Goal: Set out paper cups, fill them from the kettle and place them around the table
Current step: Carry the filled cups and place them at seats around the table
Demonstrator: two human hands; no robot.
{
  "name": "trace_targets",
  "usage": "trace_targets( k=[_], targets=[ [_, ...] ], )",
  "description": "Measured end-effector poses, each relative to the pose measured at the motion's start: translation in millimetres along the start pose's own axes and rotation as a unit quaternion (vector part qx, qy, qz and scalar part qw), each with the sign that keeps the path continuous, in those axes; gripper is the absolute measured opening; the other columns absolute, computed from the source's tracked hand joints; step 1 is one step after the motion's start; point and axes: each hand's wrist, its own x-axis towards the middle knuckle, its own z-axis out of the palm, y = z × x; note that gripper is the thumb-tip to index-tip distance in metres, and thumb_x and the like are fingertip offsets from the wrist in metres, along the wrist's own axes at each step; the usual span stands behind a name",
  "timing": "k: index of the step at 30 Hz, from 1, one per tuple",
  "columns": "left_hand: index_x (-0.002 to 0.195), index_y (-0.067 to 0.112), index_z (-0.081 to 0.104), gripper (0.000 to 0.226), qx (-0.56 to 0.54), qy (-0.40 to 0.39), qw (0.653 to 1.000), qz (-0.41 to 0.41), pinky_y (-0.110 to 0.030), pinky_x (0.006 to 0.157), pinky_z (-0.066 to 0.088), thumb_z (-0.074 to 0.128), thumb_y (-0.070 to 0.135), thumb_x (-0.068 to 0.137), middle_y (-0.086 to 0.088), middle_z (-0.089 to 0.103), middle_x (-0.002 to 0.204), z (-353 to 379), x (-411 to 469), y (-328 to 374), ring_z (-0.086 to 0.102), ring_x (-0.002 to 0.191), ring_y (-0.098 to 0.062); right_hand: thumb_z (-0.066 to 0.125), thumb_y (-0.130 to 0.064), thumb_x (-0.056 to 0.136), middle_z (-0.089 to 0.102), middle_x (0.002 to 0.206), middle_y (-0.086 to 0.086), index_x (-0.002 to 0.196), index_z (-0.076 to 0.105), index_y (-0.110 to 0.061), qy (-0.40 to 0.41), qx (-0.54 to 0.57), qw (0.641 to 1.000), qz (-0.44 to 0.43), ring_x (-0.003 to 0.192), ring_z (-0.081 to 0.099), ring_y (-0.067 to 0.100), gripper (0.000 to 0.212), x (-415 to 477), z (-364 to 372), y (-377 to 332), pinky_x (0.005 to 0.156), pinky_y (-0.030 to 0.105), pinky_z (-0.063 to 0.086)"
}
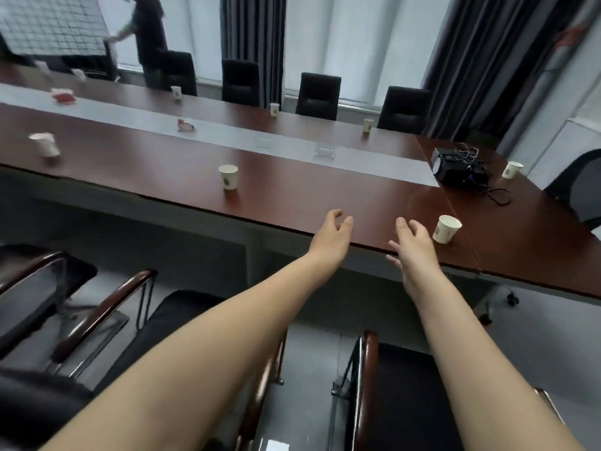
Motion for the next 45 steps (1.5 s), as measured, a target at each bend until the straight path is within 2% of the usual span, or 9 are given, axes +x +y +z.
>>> trace_targets(
  k=[10,14,20,23,26,32,39,43,45],
  targets=[
    [0.143,0.017,0.035,0.044,-0.014,0.133,0.991,0.025,-0.028,0.098,0.033,0.036,0.032,0.102,-0.003,0.045,0.141,-175,-98,7,0.043,0.128,-0.02,0.041,-0.04,0.099,0.035,0.149,0.006,0.148,0.023,-0.02,-0.113,-0.014,0.991,-0.073,0.131,0.041,0.026,0.056,-141,117,-63,0.107,0.05,0.037],
    [0.142,0.016,0.036,0.043,-0.033,0.191,0.98,0.041,-0.024,0.09,0.032,0.039,0.03,0.101,0.006,0.047,0.12,-246,-151,-3,0.044,0.115,-0.01,0.044,-0.039,0.098,0.041,0.143,0.003,0.148,0.024,-0.019,-0.183,-0.006,0.977,-0.109,0.128,0.044,0.021,0.058,-218,172,-84,0.107,0.045,0.038],
    [0.139,0.019,0.037,0.04,-0.065,0.275,0.957,0.062,-0.038,0.104,0.039,0.039,0.03,0.101,-0.001,0.049,0.133,-337,-227,-17,0.046,0.122,-0.016,0.049,-0.036,0.096,0.039,0.147,0.004,0.148,0.022,-0.018,-0.301,0.018,0.943,-0.144,0.13,0.042,0.02,0.061,-341,238,-97,0.107,0.043,0.039],
    [0.14,0.019,0.038,0.04,-0.063,0.324,0.941,0.068,-0.037,0.103,0.039,0.04,0.029,0.101,0.003,0.05,0.123,-381,-262,-28,0.046,0.116,-0.013,0.049,-0.035,0.096,0.036,0.149,0.005,0.149,0.021,-0.019,-0.36,0.018,0.92,-0.155,0.133,0.04,0.021,0.062,-388,274,-95,0.107,0.039,0.039],
    [0.137,0.02,0.041,0.039,-0.061,0.394,0.916,0.056,-0.035,0.102,0.038,0.043,0.029,0.099,0.003,0.055,0.12,-433,-302,-55,0.049,0.116,-0.014,0.049,-0.034,0.096,0.039,0.147,0.004,0.148,0.024,-0.019,-0.42,0.013,0.894,-0.157,0.13,0.042,0.019,0.059,-434,314,-87,0.101,0.034,0.042],
    [0.136,0.021,0.043,0.039,-0.058,0.523,0.85,-0.01,-0.039,0.103,0.041,0.044,0.029,0.099,0.0,0.057,0.127,-529,-386,-112,0.052,0.117,-0.016,0.048,-0.033,0.097,0.046,0.139,0.002,0.146,0.029,-0.017,-0.518,0.006,0.84,-0.164,0.127,0.047,0.019,0.055,-516,395,-68,0.107,0.043,0.039],
    [0.135,0.016,0.043,0.038,-0.078,0.627,0.774,-0.049,-0.042,0.109,0.036,0.045,0.026,0.098,-0.005,0.053,0.135,-626,-455,-173,0.049,0.124,-0.018,0.046,-0.035,0.097,0.046,0.14,0.003,0.148,0.025,-0.017,-0.628,-0.025,0.766,-0.136,0.127,0.045,0.019,0.058,-598,501,-41,0.108,0.043,0.038],
    [0.136,0.019,0.043,0.039,-0.086,0.666,0.737,-0.072,-0.042,0.109,0.036,0.045,0.028,0.098,-0.003,0.05,0.138,-691,-476,-203,0.048,0.126,-0.017,0.047,-0.037,0.096,0.052,0.12,-0.01,0.148,0.024,-0.018,-0.68,-0.03,0.72,-0.134,0.124,0.046,0.018,0.06,-645,576,-31,0.109,0.044,0.036],
    [0.136,0.019,0.043,0.039,-0.089,0.691,0.713,-0.08,-0.041,0.109,0.036,0.045,0.029,0.098,-0.003,0.051,0.137,-731,-483,-216,0.048,0.125,-0.017,0.046,-0.038,0.096,0.049,0.129,-0.005,0.148,0.025,-0.02,-0.705,-0.038,0.697,-0.123,0.126,0.046,0.02,0.059,-670,625,-31,0.108,0.046,0.037]
  ],
)
